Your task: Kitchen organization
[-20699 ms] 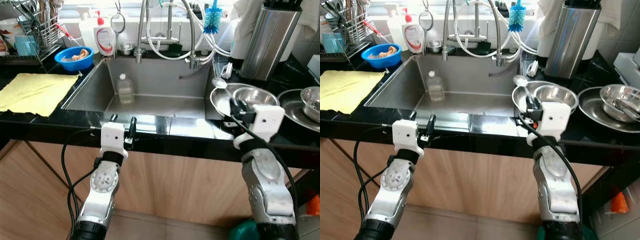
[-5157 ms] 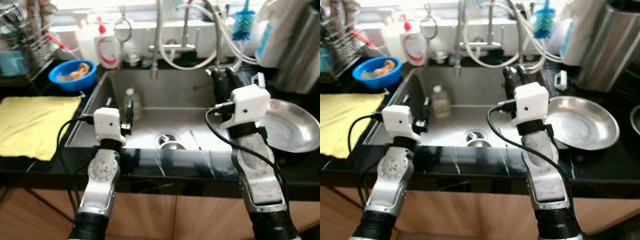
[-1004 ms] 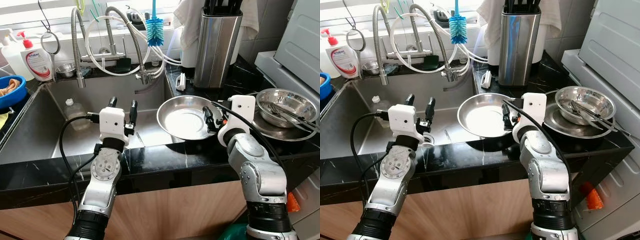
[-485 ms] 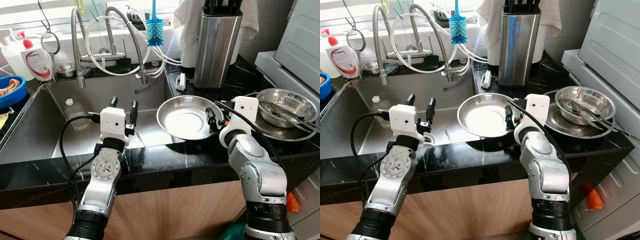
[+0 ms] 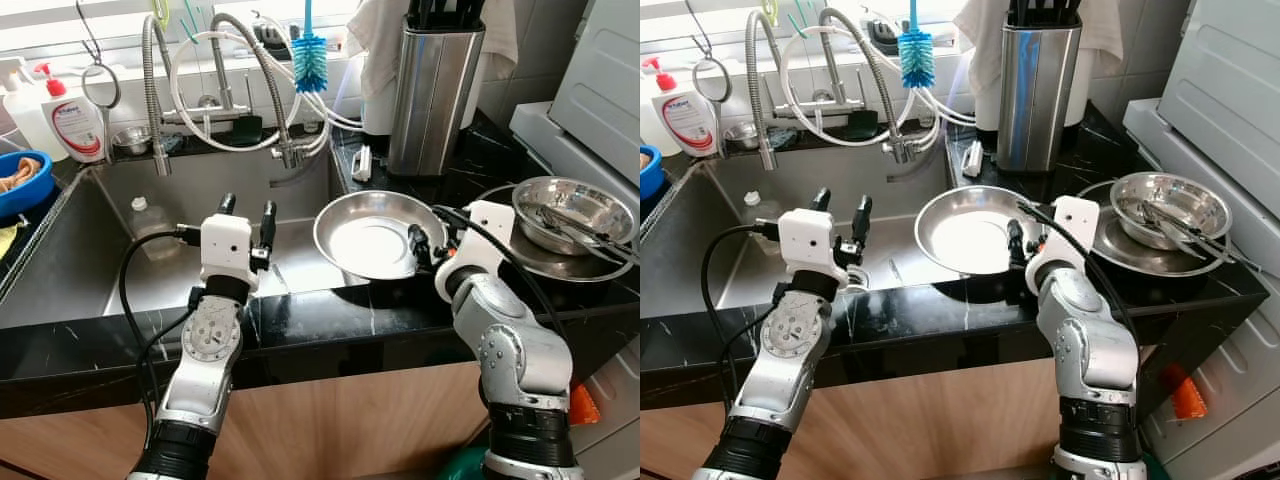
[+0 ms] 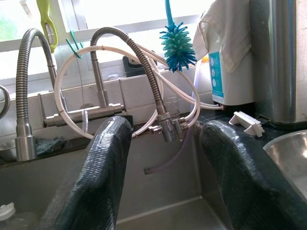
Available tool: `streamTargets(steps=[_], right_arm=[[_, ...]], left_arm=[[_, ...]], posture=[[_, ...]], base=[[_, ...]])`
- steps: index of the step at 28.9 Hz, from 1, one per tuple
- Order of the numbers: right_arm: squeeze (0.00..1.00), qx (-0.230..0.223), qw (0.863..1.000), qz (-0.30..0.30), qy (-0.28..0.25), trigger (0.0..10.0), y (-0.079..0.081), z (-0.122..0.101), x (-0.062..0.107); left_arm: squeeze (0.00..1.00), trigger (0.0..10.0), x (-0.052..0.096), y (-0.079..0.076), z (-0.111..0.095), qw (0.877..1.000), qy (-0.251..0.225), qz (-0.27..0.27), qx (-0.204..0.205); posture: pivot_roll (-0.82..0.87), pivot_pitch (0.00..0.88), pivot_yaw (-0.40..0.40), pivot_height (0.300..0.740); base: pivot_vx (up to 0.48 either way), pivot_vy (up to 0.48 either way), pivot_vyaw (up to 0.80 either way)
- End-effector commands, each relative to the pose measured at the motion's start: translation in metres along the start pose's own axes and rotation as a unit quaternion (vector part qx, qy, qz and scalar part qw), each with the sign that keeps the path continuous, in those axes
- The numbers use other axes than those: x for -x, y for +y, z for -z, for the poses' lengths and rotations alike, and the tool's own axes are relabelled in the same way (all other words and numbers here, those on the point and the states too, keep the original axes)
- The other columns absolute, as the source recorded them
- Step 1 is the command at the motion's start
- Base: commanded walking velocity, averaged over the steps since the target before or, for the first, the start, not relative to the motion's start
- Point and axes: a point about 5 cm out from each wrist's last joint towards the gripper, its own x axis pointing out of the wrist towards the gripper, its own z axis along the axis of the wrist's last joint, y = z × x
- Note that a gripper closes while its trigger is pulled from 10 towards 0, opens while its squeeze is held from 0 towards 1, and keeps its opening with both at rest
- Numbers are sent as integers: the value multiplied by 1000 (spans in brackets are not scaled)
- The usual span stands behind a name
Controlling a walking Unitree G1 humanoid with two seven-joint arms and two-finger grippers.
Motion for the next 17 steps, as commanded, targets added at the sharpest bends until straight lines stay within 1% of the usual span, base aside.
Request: streamTargets(steps=[1, 8, 17], right_arm=[[0, -2, 1000, -4, 5, 0, 3, 0, -1], [0, -4, 1000, -3, 2, 0, 3, -2, -2], [0, -5, 1000, -10, 3, 0, 8, -3, -3]], left_arm=[[0, 10000, 0, 0, -1, 1000, -2, 10, -18], [0, 10000, 0, 0, -1, 1000, -2, 10, -18], [0, 10000, 1, 0, 1, 1000, 3, 12, -16]], posture=[[-151, 0, 65, 740], [-154, 0, 66, 740], [-154, 0, 66, 740]], base=[[0, 0, 0], [0, 0, 0], [0, 0, 0]])
